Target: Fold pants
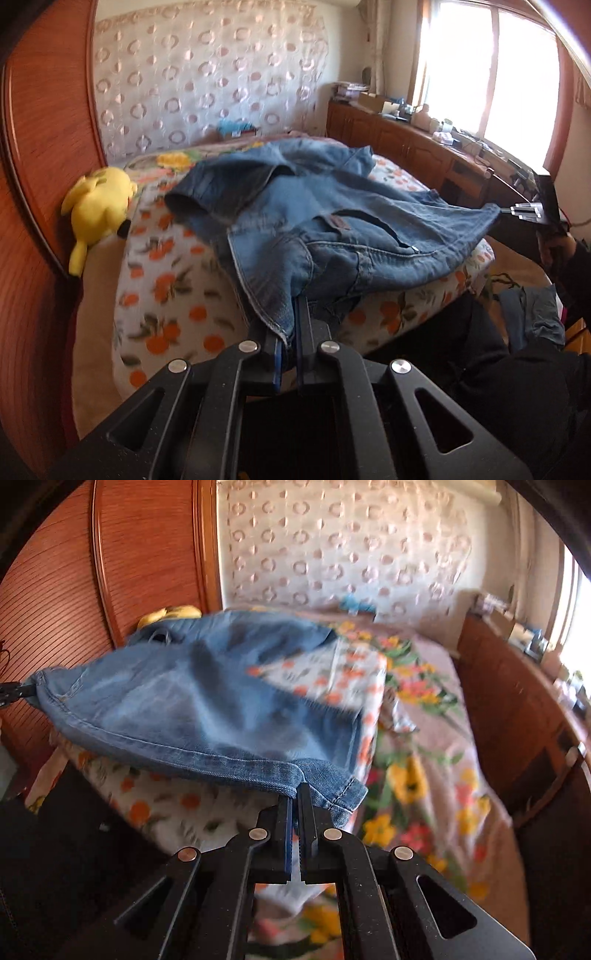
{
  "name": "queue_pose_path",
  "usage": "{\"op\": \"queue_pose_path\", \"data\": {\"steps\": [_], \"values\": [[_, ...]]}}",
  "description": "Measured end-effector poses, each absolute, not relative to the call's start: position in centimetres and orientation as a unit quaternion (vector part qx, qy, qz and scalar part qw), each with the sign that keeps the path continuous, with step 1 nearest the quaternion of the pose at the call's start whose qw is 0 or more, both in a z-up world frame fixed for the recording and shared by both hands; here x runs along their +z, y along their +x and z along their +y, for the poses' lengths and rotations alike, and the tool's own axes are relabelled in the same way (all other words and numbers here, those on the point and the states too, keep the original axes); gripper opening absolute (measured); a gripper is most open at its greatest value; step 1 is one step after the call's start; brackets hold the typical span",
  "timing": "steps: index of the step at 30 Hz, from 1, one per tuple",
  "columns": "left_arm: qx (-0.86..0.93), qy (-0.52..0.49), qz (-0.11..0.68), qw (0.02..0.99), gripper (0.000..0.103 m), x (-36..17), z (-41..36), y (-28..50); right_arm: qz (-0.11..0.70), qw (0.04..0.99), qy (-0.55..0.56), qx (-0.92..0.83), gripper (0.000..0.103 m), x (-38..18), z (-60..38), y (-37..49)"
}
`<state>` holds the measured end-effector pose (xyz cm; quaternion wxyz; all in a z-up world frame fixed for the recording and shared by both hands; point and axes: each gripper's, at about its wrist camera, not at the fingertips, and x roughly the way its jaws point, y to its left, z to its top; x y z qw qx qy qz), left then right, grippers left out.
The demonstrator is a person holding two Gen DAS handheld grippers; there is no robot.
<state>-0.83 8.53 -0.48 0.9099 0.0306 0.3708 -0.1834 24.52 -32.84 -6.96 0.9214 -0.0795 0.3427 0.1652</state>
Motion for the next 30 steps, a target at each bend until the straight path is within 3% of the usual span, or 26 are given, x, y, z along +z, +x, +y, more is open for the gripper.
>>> {"op": "queue_pose_path", "data": {"steps": [7,8,18,24,26,30], "values": [[-0.184,0.020,0.375,0.908,0.008,-2.8,8.8,-2.6,0.347,0.923,-0.044,0.161,0.002,-7.2,-35.3,22.5],[-0.186,0.019,0.373,0.909,0.009,-2.7,9.1,-2.8,0.346,0.924,-0.043,0.159,0.006,-6.9,-35.3,22.0],[-0.152,0.040,0.337,0.928,0.013,0.5,13.5,-4.9,0.323,0.931,-0.069,0.156,0.010,-3.3,-33.9,16.8],[-0.128,0.033,0.306,0.943,0.032,1.6,14.3,-2.2,0.286,0.943,-0.061,0.160,0.023,-2.0,-29.6,18.7],[-0.125,0.030,0.300,0.945,0.047,1.5,14.1,-0.9,0.282,0.943,-0.058,0.166,0.024,-2.5,-29.3,20.9],[-0.128,0.026,0.288,0.949,0.048,1.0,13.3,2.3,0.272,0.945,-0.049,0.177,0.024,-3.0,-28.1,24.0]]}}
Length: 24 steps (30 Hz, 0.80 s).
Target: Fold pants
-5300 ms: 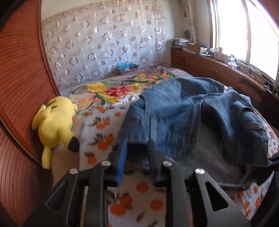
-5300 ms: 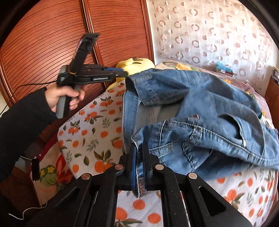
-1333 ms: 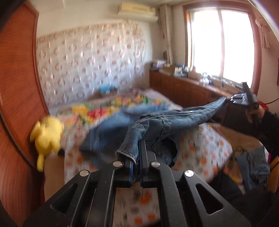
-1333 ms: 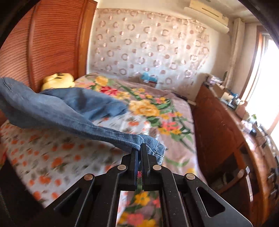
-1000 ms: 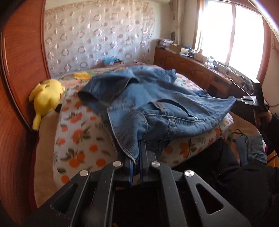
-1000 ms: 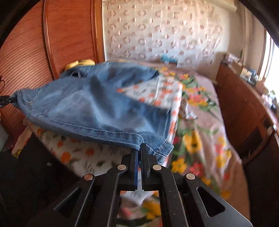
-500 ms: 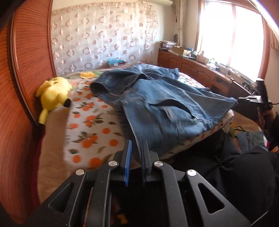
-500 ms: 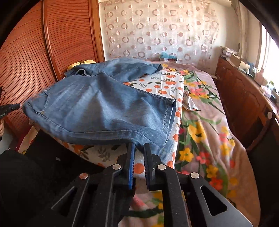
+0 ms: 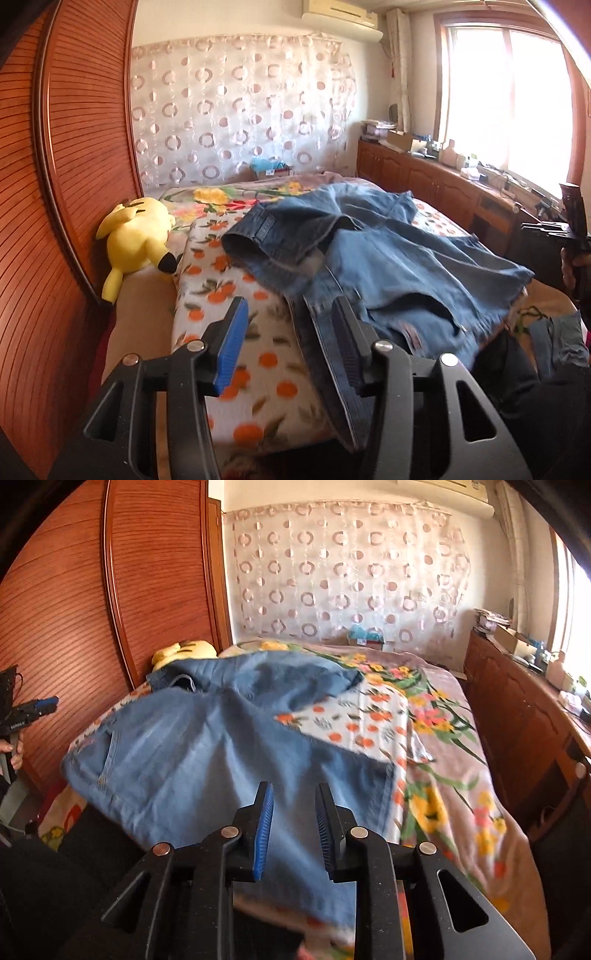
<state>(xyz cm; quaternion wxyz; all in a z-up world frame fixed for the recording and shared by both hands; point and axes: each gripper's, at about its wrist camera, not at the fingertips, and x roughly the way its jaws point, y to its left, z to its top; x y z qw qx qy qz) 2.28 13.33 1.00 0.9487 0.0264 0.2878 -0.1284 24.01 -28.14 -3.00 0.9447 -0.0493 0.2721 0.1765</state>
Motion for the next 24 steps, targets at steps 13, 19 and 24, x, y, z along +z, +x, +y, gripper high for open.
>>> {"op": "queue_pose_path", "data": {"steps": [13,19,24], "values": [[-0.118,0.041,0.348,0.929,0.048,-3.3,12.6,16.8,0.281,0.934,-0.058,0.212,0.025,-4.5,-23.8,32.5],[-0.098,0.061,0.383,0.917,0.048,-5.6,14.3,22.5,0.311,0.921,-0.053,0.228,0.026,-5.3,-21.5,34.7],[-0.075,0.071,0.410,0.906,0.048,-7.3,16.4,27.3,0.330,0.914,-0.055,0.229,0.026,-5.5,-20.6,36.3]]}}
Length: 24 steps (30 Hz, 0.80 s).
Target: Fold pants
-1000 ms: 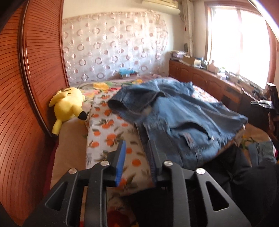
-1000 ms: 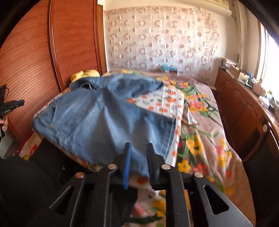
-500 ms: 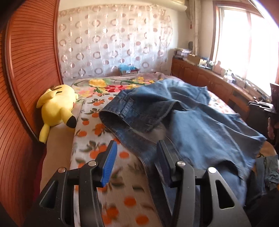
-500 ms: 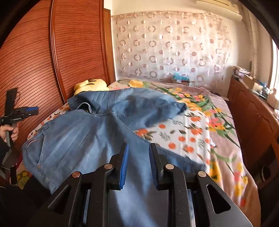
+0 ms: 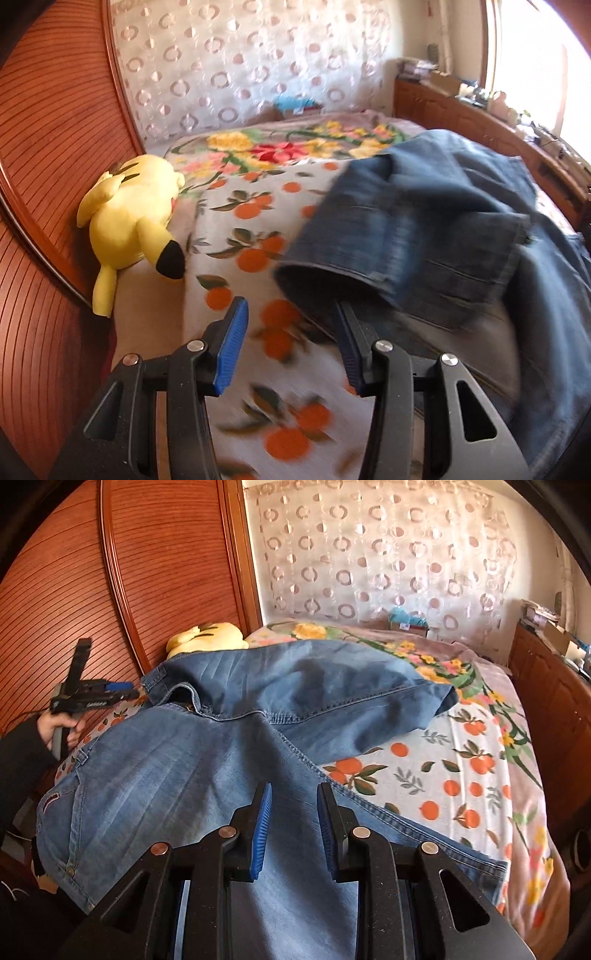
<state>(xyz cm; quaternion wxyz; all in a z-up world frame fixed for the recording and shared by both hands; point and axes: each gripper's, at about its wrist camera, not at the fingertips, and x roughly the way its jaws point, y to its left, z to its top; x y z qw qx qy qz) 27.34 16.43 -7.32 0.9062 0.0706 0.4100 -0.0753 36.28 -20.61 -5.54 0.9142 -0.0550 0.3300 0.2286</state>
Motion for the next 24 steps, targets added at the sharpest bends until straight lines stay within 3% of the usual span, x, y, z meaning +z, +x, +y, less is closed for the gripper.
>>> {"op": "queue_pose_path", "data": {"steps": [7,8,9,11,21,24], "values": [[-0.119,0.058,0.415,0.900,0.045,-7.6,16.6,30.5,0.336,0.911,-0.058,0.232,0.026,-5.2,-20.5,37.5],[-0.124,0.060,0.415,0.899,0.024,-7.5,16.3,30.7,0.336,0.911,-0.058,0.232,0.026,-5.3,-20.5,37.9],[-0.129,0.066,0.418,0.897,0.011,-7.3,15.9,30.9,0.338,0.911,-0.057,0.230,0.026,-5.5,-20.6,38.0],[-0.123,0.078,0.409,0.901,0.005,-6.5,15.3,31.1,0.347,0.909,-0.055,0.224,0.026,-6.0,-20.4,38.3],[-0.114,0.105,0.340,0.928,0.003,2.6,14.6,35.0,0.364,0.901,-0.047,0.230,0.026,-6.9,-19.9,38.8],[-0.110,0.122,0.341,0.926,0.004,3.1,14.1,36.4,0.370,0.899,-0.043,0.231,0.026,-7.2,-19.8,39.0]]}}
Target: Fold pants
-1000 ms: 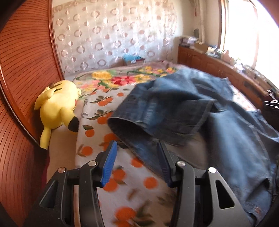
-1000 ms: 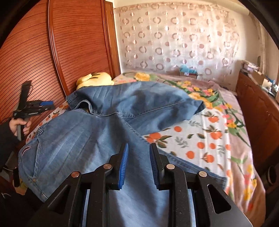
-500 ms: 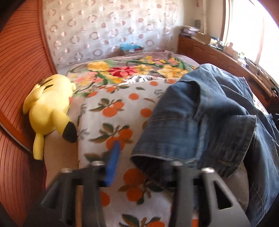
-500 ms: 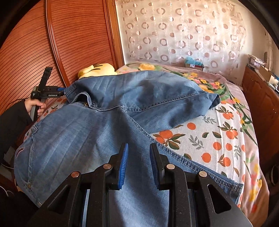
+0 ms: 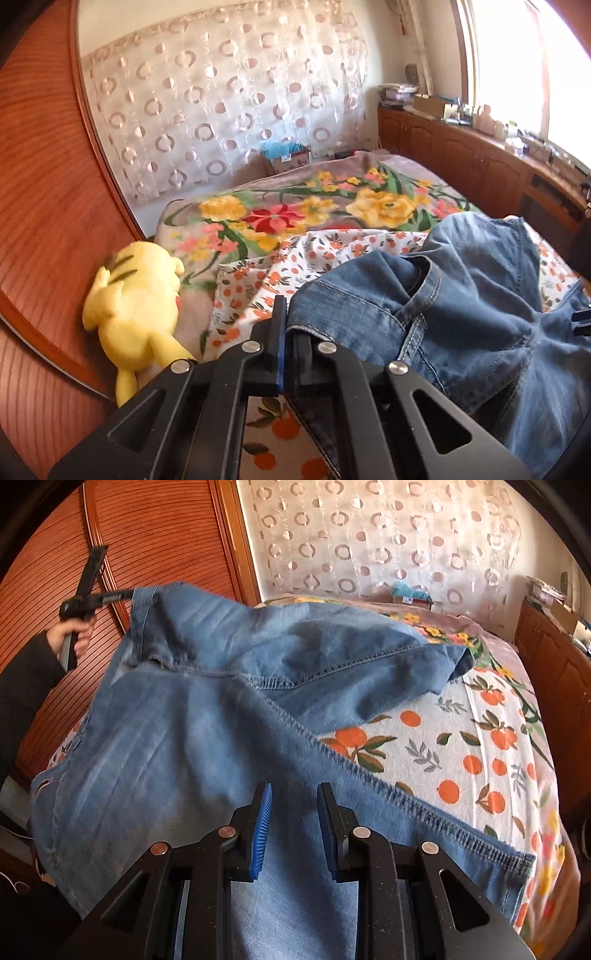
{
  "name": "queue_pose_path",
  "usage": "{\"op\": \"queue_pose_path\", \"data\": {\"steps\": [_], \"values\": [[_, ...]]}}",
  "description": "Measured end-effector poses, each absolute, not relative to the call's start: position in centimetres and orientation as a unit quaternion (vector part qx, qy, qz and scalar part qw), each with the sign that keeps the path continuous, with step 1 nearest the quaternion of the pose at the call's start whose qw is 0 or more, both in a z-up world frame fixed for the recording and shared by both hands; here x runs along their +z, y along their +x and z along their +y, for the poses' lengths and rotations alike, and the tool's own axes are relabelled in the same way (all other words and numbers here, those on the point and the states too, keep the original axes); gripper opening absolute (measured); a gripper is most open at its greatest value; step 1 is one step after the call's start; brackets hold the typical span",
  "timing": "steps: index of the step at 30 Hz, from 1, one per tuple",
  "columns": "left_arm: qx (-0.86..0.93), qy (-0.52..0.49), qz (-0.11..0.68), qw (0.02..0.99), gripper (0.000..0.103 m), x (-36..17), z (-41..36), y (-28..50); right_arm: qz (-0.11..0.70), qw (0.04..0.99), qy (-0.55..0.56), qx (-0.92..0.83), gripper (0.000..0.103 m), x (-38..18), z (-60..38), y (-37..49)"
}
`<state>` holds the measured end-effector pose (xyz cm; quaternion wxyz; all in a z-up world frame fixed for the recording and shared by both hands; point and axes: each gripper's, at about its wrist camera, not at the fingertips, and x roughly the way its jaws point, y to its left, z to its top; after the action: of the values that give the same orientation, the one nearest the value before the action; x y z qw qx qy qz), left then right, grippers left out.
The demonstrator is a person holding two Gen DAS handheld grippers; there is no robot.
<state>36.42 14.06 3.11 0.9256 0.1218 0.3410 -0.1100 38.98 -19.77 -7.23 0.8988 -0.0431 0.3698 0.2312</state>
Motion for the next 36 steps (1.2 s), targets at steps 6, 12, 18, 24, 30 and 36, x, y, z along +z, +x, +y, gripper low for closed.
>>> {"op": "queue_pose_path", "data": {"steps": [6,12,18,24,30,36], "values": [[-0.101,0.109,0.380,0.913,0.005,-1.5,15.0,35.8,0.373,0.896,-0.045,0.236,0.026,-7.7,-19.7,38.5],[-0.096,0.086,0.413,0.902,0.008,-5.5,16.6,33.0,0.363,0.900,-0.051,0.238,0.026,-6.9,-19.4,38.2],[-0.097,0.074,0.425,0.897,0.009,-7.1,18.0,29.9,0.351,0.904,-0.052,0.239,0.026,-6.4,-19.4,37.6],[-0.122,0.045,0.409,0.903,0.015,-5.8,18.1,25.6,0.342,0.906,-0.055,0.243,0.026,-6.2,-19.5,36.5],[-0.150,0.055,0.392,0.906,0.021,-4.5,14.7,20.6,0.328,0.910,-0.054,0.247,0.026,-5.8,-19.4,34.9],[-0.164,0.032,0.409,0.897,0.021,-4.6,13.2,16.8,0.312,0.914,-0.050,0.253,0.026,-5.2,-19.5,32.8]]}}
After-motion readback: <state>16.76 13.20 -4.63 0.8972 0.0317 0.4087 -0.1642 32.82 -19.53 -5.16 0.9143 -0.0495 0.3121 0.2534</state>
